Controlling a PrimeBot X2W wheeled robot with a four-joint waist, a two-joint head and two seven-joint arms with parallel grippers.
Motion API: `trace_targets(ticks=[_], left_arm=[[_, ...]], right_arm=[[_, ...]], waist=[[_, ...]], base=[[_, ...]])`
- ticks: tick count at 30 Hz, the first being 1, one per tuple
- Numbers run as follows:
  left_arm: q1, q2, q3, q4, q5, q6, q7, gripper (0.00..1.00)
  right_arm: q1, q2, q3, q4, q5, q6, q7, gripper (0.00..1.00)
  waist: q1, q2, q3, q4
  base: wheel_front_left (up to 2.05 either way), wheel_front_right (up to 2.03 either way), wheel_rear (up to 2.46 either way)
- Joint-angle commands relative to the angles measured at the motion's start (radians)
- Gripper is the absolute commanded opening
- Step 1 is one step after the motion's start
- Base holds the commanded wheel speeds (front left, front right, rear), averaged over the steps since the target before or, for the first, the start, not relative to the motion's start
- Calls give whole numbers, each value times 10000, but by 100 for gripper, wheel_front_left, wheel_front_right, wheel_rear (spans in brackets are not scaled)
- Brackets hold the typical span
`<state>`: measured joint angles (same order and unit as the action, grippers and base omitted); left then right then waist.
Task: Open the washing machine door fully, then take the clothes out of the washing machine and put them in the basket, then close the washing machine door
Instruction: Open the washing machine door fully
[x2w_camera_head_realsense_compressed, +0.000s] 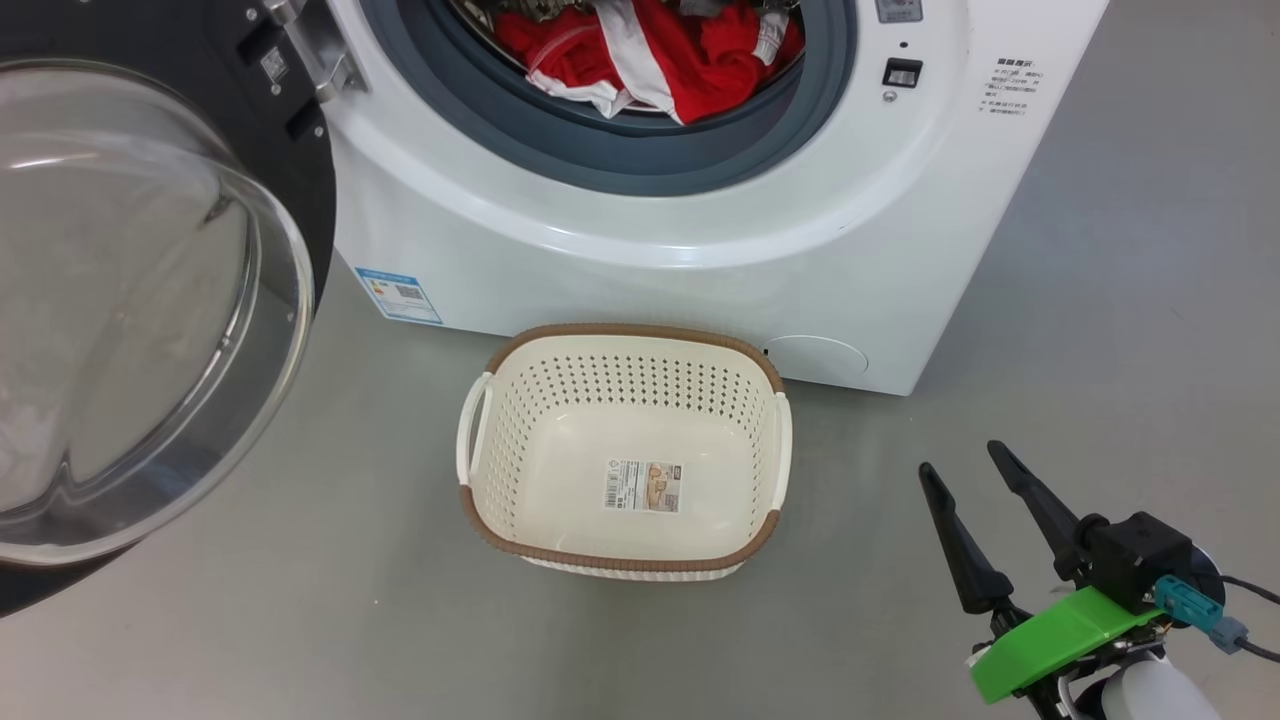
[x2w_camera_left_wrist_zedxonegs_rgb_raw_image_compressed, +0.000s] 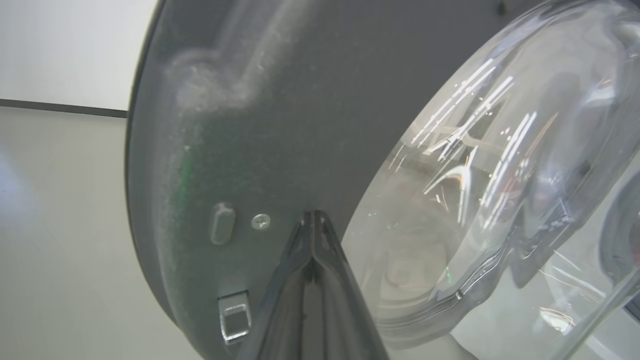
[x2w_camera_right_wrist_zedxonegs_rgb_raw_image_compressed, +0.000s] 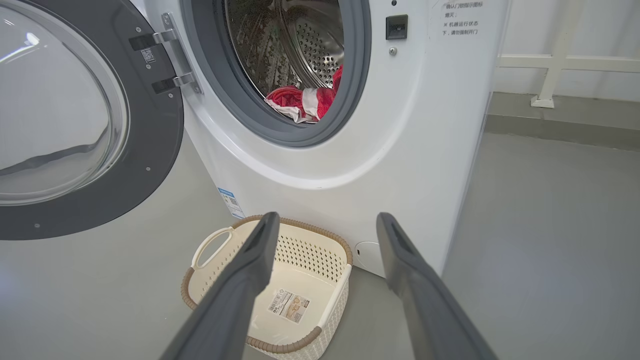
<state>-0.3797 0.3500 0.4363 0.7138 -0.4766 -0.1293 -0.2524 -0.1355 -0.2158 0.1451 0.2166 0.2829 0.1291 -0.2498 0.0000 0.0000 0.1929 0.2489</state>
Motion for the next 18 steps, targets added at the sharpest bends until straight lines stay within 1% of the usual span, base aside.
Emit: trace_targets(ticks=[1, 7, 12, 18], left_arm=[[-310, 747, 353, -169, 127, -13, -93, 0], [-140, 499, 221, -313, 190, -13, -93, 0], [189, 383, -314, -556, 75, -13, -93, 0], [975, -37, -644, -1304, -5, -13, -93, 0]], right_arm=[[-268, -6, 148, -244, -140, 16, -120, 100], [-231, 42, 125, -195, -120, 16, -120, 100], [-179, 66, 158, -150, -57, 16, -120, 100], [-34, 61, 176, -103, 54, 16, -120, 100]], waist=[[0, 0, -11, 14], [0, 0, -132, 89], [0, 0, -339, 139], [0, 0, -693, 184]], base=[[0, 0, 0], [0, 0, 0], [0, 0, 0], [0, 0, 0]])
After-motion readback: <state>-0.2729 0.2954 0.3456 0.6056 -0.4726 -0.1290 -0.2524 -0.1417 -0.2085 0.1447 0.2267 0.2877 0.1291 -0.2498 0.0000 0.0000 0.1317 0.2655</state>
